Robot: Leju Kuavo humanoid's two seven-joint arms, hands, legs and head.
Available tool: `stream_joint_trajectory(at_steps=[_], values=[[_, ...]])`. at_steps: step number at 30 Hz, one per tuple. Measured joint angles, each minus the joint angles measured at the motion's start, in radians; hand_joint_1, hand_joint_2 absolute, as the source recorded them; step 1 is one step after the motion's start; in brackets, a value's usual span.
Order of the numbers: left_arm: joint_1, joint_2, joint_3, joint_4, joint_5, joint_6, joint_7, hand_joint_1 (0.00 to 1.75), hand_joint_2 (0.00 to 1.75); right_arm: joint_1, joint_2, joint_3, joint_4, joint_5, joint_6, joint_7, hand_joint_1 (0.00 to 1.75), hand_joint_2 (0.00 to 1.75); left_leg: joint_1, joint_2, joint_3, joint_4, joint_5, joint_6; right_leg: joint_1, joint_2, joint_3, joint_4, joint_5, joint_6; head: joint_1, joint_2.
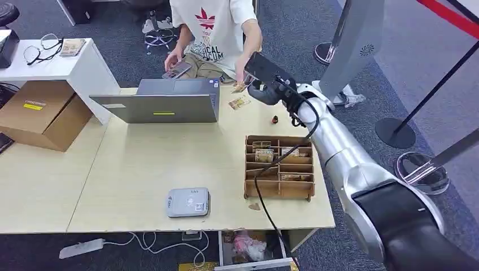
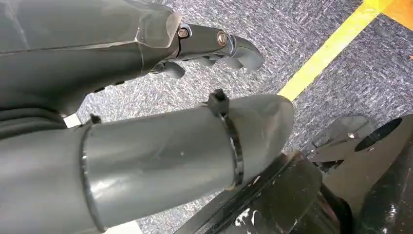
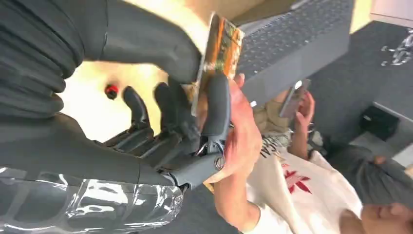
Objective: Pass the card to the sensor for recognition and then transmit it.
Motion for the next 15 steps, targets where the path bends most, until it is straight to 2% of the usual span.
stream_joint_trajectory(at_steps=[7,12,15], values=[[0.001,0.0,0.0,0.0,0.004,0.0,0.005,0.0,0.0,0.017,0.002,0.013,0.038,0.006,-0.027,-0.018,0.0,1.75,0.0,0.0,0.0,0.0,0.0,0.0,0.0,0.0,0.0,0.0,0.0,0.0,0.0,0.0],[0.001,0.0,0.0,0.0,0.004,0.003,0.005,0.0,0.0,0.031,0.002,0.013,0.032,0.005,-0.063,-0.073,0.0,1.75,0.0,0.0,0.0,0.0,0.0,0.0,0.0,0.0,0.0,0.0,0.0,0.0,0.0,0.0],[0.001,0.0,0.001,0.0,0.006,0.007,0.002,0.0,0.0,0.052,0.002,0.012,-0.006,-0.002,-0.128,-0.133,0.0,1.75,0.0,0.0,0.0,0.0,0.0,0.0,0.0,0.0,0.0,0.0,0.0,0.0,0.0,0.0]])
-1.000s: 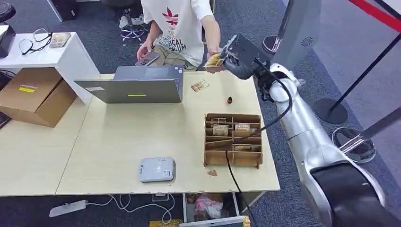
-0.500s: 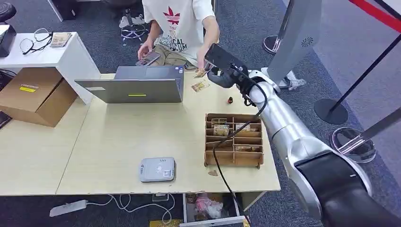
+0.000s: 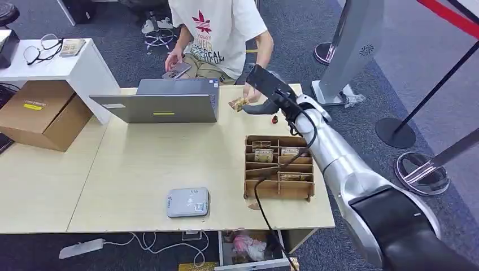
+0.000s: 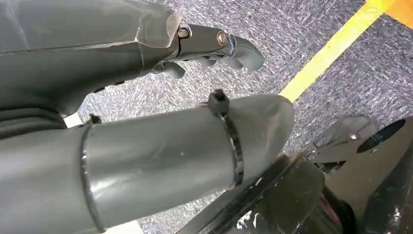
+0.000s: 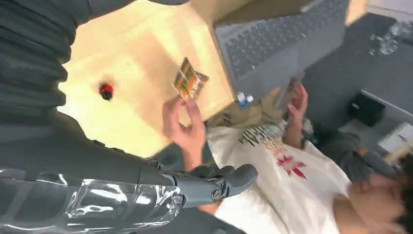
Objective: Pass the card to the sensor for recognition and then transmit it.
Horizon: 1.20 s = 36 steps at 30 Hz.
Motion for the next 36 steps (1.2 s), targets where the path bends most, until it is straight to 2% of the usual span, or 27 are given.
stream_joint_trajectory(at_steps=[5,7,17,25,26,32,36], values=[[0.001,-0.001,0.001,0.0,0.002,0.006,-0.007,0.0,0.0,0.07,0.0,-0.027,-0.136,-0.065,-0.111,-0.089,0.0,1.75,0.0,0.0,0.0,0.0,0.0,0.0,0.0,0.0,0.0,0.0,0.0,0.0,0.0,0.0],[0.001,-0.001,0.002,0.0,0.002,0.006,-0.01,0.0,0.0,0.119,0.0,-0.05,-0.221,-0.11,-0.137,-0.101,0.0,1.75,0.0,0.0,0.0,0.0,0.0,0.0,0.0,0.0,0.0,0.0,0.0,0.0,0.0,0.0],[0.001,-0.001,0.015,0.0,0.016,0.002,-0.014,0.0,0.0,0.423,-0.013,-0.102,-0.649,-0.401,-0.12,-0.114,0.0,1.75,0.0,0.0,0.0,0.0,0.0,0.0,0.0,0.0,0.0,-0.001,-0.001,0.0,0.0,0.0],[0.002,-0.005,0.045,0.0,0.033,0.006,-0.006,0.0,0.0,0.676,-0.013,-0.109,-0.913,-0.455,-0.133,-0.118,0.0,1.75,0.0,0.0,0.0,0.0,-0.001,0.0,0.0,-0.001,0.0,-0.001,-0.001,0.001,0.0,0.0],[0.002,-0.006,0.05,0.0,0.034,0.008,-0.005,0.0,0.0,0.703,-0.013,-0.112,-0.94,-0.458,-0.132,-0.118,0.0,0.0,0.0,0.0,0.0,0.0,-0.001,0.0,0.0,-0.001,0.0,-0.001,-0.001,0.001,0.0,0.0],[0.003,-0.01,0.061,0.0,0.032,0.013,0.004,0.0,0.0,0.844,0.004,-0.135,-1.065,-0.48,-0.103,-0.119,0.0,0.0,0.0,0.0,-0.001,0.0,-0.001,0.0,0.0,-0.001,0.0,-0.001,-0.001,0.001,0.0,0.0],[0.002,-0.012,0.069,0.0,0.02,0.013,0.005,0.0,0.0,0.927,0.019,-0.155,-1.124,-0.509,-0.057,-0.127,0.0,0.0,0.0,0.0,-0.001,0.0,-0.001,0.0,0.0,-0.001,0.0,-0.001,-0.001,0.001,0.0,0.0]])
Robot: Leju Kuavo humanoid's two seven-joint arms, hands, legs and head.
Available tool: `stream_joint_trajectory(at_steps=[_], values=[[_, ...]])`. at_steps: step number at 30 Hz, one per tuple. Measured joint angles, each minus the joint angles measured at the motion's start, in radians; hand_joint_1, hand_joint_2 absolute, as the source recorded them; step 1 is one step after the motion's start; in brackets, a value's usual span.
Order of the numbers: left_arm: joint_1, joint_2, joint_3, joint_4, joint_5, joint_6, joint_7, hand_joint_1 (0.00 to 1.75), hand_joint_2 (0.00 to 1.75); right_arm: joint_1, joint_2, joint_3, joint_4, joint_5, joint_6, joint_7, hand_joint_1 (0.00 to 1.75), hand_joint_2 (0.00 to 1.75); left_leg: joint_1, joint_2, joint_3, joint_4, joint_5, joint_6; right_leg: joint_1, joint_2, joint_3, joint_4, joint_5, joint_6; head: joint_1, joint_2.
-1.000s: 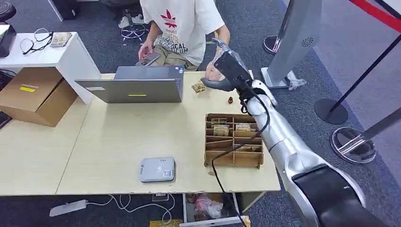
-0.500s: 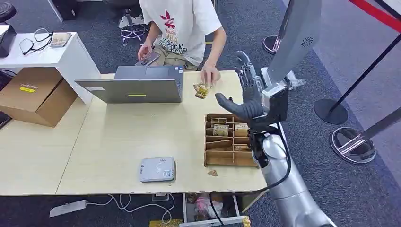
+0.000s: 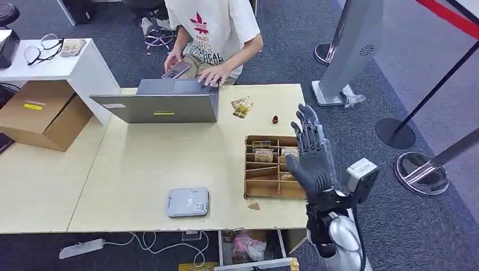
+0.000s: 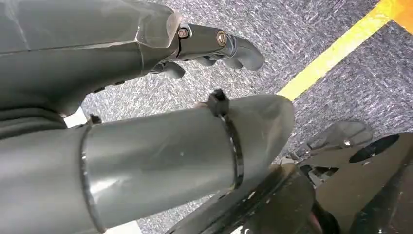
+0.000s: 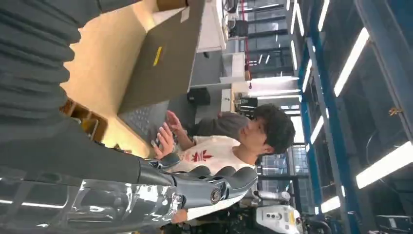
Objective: Pass the card to the sensor for recognition and then transmit it.
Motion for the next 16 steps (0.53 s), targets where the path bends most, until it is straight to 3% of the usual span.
stream_joint_trajectory(at_steps=[16], values=[[-0.001,-0.004,0.002,0.0,-0.033,0.001,0.019,0.0,0.0,0.154,0.047,-0.053,-0.061,-0.023,0.117,-0.001,0.0,0.0,0.0,0.001,0.0,0.0,0.0,0.0,0.0,0.0,0.0,0.0,0.0,0.0,0.0,0.0]])
